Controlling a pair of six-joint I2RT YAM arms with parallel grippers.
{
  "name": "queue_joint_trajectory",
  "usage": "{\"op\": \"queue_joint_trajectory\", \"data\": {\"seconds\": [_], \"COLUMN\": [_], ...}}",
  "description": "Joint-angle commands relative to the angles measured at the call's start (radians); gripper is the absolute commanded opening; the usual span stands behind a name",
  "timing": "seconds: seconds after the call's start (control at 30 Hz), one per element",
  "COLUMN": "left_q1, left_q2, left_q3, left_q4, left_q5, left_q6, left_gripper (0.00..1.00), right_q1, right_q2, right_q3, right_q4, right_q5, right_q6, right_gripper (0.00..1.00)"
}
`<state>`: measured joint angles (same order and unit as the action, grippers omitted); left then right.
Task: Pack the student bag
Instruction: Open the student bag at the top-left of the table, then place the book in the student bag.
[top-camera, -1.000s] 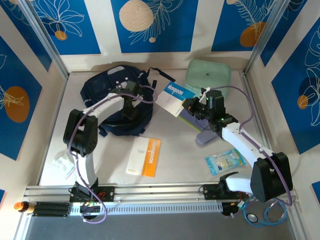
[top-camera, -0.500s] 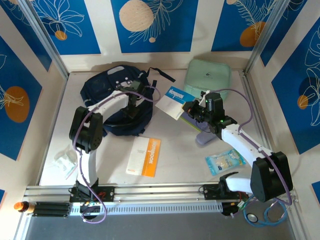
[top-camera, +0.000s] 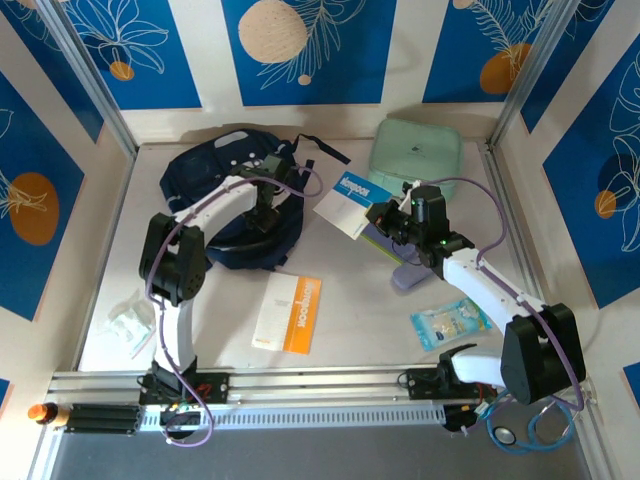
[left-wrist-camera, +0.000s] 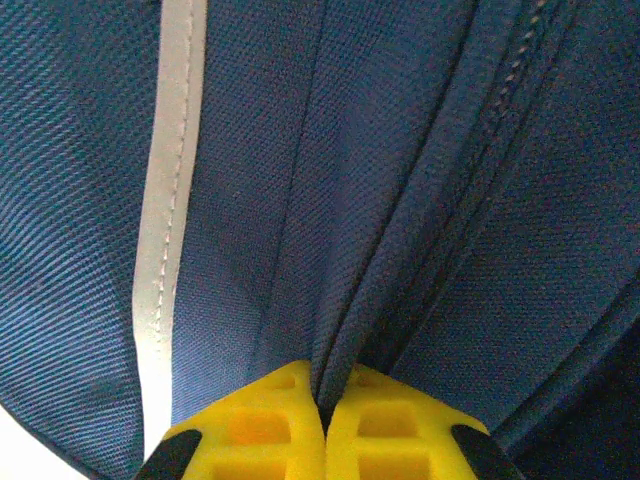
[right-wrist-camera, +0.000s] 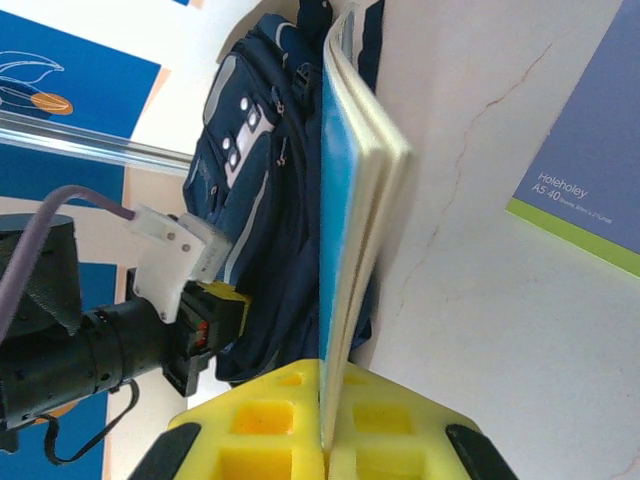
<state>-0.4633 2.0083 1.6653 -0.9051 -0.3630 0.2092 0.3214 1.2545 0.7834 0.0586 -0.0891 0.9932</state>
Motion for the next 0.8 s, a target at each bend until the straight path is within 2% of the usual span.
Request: {"op": "queue_joint_trajectory", "data": {"seconds": [0.0,0.27,0.43,0.63,0.77], "left_q1": [0.003,0.003,0.002,-0.001,-0.001], "left_q2": [-0.127,-0.294,-0.332,-0.368,-0.385], "left_q3": [0.050,0.043,0.042,0.018,-0.005], "left_q4": [0.023,0.112,0.141,0.165,0.183], "left_q5": [0.002,0.054,0.061,0.097,0.098], "left_q6": [-0.043,-0.084,-0.129,-0.159,-0.159], "left_gripper": [0.00,0.00,0.00,0.00,0.00], "right_q1": [0.003,0.049,0.107,0.172,0.217], "right_q2": [-0.027,-0.003,0.028,0.140,0.268], "right_q3": [-0.022,-0.040,-0.038,0.008,0.108], "right_q4": [0.010,0.114,0.176,0.242,0.311], "right_q5": [-0.010,-0.168,-0.184,-0.195,-0.207], "right_q6": [-0.029,-0.047,-0.012,0.053,0.122], "right_gripper": [0.00,0.00,0.00,0.00,0.00]}}
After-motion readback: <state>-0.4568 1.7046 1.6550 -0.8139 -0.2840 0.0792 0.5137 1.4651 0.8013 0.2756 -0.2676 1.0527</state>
